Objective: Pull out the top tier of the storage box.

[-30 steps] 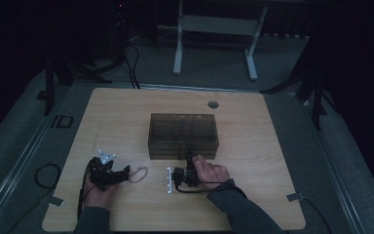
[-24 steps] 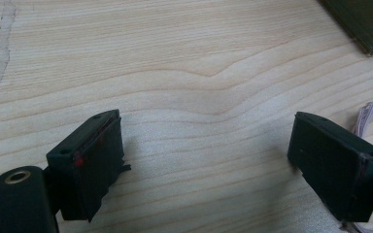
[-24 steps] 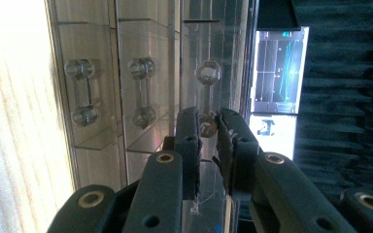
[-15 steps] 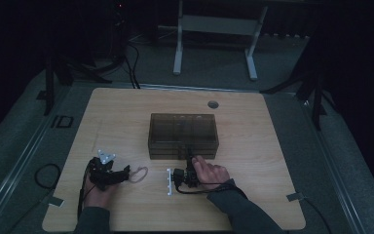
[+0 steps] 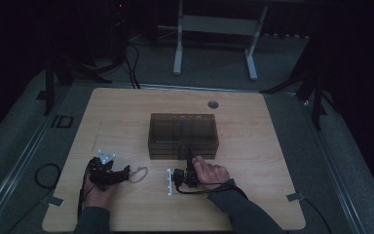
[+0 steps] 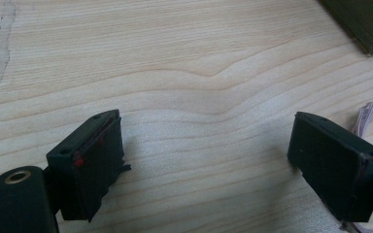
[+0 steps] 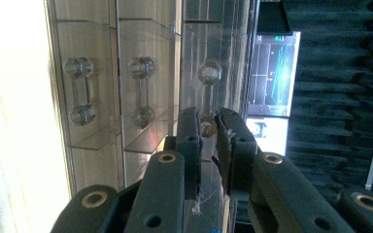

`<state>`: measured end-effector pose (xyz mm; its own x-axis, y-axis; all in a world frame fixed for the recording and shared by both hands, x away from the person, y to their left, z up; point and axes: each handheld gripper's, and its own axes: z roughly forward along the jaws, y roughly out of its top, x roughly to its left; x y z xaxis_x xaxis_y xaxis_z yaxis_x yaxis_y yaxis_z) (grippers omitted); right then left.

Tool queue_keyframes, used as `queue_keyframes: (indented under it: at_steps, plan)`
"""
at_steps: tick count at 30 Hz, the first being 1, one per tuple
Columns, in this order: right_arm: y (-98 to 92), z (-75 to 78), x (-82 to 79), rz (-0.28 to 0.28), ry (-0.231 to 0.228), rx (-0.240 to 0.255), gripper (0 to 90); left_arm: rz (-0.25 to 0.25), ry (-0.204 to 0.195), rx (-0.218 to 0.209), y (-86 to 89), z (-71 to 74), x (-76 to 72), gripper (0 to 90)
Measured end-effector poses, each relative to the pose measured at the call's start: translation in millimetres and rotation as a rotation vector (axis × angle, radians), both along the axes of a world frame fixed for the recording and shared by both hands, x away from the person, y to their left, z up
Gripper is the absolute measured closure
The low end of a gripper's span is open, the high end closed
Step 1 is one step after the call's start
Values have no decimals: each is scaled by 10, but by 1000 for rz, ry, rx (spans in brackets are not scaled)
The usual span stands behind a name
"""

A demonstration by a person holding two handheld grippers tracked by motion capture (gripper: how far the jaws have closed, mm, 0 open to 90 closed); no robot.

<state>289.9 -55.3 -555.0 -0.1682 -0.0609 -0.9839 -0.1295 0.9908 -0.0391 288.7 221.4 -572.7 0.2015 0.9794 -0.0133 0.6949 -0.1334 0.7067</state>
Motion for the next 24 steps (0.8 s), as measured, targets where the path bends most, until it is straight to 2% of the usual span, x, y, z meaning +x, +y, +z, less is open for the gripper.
queue_keyframes:
  at_steps: [24]
  plan:
    - [-33,-6,-60,16,-6,-10,808,0,-1,-1,0,-1,0,133]
